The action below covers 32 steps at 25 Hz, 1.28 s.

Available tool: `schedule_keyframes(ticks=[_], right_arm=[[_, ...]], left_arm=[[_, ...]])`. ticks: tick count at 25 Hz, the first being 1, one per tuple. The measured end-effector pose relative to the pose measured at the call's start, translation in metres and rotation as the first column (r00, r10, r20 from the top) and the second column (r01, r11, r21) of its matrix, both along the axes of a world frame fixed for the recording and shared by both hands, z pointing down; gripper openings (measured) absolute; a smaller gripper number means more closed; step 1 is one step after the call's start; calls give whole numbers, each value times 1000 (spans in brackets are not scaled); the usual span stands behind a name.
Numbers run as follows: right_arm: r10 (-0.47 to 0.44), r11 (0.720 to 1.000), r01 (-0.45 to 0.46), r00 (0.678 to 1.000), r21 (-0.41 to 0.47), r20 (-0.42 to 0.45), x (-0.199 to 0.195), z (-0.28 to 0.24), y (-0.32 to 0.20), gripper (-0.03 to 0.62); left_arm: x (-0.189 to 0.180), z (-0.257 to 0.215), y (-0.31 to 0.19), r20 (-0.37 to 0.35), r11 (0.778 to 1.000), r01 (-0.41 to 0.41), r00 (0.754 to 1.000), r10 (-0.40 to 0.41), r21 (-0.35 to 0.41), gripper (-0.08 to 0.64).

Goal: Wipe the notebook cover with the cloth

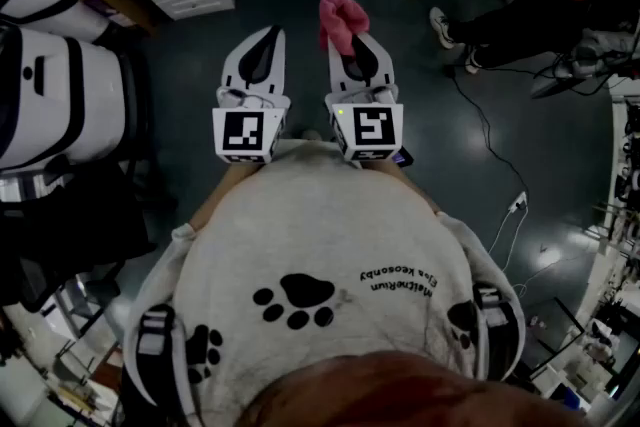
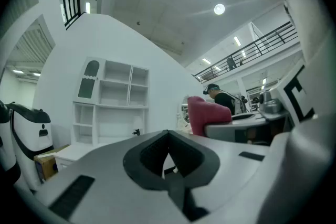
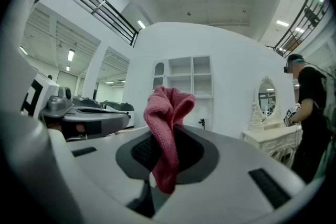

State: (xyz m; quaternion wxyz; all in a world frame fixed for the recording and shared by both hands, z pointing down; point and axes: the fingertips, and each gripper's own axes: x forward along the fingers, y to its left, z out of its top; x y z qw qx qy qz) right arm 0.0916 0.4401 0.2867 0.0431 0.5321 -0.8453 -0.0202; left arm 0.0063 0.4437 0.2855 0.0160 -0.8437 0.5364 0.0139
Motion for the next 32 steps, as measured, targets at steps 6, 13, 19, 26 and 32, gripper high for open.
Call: schedule_keyframes(ticks=[6,13,19,26,32], right_arm=[[-9,1000,9,1000,16,-1,9,-2,-4,61],[-26,999,26,1000,31,-4,23,-7,-9,60],[-61,998,60,997,24,40,29,-11,-12,61],[-78,997,78,995,-7,61,20,2,-14,63],[-74,997,74,996,4,55,21,1,-32,63]], left_arm=[[11,-4,-3,9,1000,2,1000,-3,21,12],[25,-11,-8,0,999,21,1000,-21,37,12],[34,-10,-10,8,999,38,999,-39,33,12],[24,0,-13,5,998,59,998,-59,8,12],[21,0,-32,-6,998,62,998,-62,11,12]])
